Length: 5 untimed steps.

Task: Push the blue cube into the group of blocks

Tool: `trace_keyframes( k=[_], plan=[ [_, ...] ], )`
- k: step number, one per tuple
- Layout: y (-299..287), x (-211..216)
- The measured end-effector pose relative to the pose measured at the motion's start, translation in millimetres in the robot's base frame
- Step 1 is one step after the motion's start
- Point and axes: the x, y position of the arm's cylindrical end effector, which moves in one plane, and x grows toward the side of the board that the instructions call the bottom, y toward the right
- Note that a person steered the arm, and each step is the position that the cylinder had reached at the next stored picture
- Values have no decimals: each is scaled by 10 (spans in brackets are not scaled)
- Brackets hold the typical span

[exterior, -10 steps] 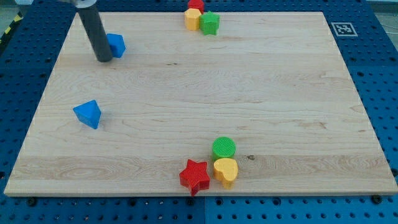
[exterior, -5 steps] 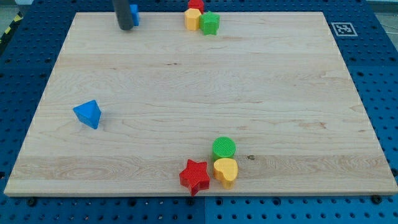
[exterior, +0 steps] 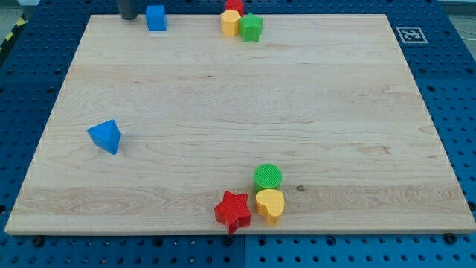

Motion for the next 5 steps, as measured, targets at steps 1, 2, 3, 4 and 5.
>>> trace_keyframes(
  k=[1,2,3,4,5],
  plan=[
    [208,133],
    [509,237],
    [830,238],
    [1102,238],
    [1396,239]
  ],
)
